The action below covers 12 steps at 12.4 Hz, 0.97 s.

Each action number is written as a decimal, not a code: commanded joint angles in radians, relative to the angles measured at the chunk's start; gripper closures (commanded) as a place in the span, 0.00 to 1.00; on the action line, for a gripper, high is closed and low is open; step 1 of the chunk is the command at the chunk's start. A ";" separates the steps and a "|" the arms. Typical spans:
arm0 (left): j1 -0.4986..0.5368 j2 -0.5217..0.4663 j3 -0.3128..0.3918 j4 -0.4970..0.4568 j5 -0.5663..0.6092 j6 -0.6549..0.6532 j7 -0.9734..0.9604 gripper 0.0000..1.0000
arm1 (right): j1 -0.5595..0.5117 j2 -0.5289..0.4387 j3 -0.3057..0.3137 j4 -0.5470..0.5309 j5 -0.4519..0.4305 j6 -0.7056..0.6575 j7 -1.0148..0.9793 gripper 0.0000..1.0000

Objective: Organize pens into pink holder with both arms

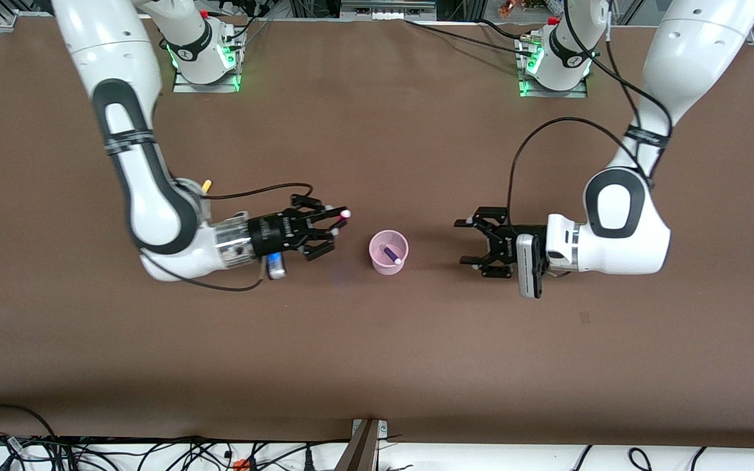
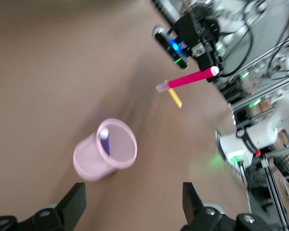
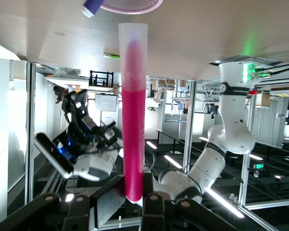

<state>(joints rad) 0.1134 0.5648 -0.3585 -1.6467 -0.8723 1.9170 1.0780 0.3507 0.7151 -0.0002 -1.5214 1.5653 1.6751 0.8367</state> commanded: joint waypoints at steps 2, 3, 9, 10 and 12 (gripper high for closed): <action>0.012 -0.062 0.012 0.071 0.288 -0.142 -0.313 0.11 | 0.089 0.000 -0.004 -0.022 0.076 0.141 -0.027 0.80; 0.014 -0.068 0.016 0.114 0.361 -0.185 -0.392 0.07 | 0.109 0.013 -0.004 -0.016 0.091 0.181 -0.037 0.80; 0.042 -0.072 0.093 0.370 0.738 -0.551 -0.673 0.00 | 0.177 0.053 -0.004 0.007 0.141 0.320 -0.088 0.80; 0.039 -0.098 0.090 0.375 0.800 -0.576 -0.754 0.00 | 0.185 0.069 -0.004 0.029 0.141 0.333 -0.088 0.80; 0.031 -0.166 0.084 0.377 0.902 -0.610 -0.889 0.00 | 0.188 0.098 -0.004 0.061 0.141 0.342 -0.091 0.80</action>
<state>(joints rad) 0.1626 0.4673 -0.2697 -1.2737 -0.0633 1.3466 0.2933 0.5262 0.7729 -0.0002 -1.5153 1.6831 2.0035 0.7639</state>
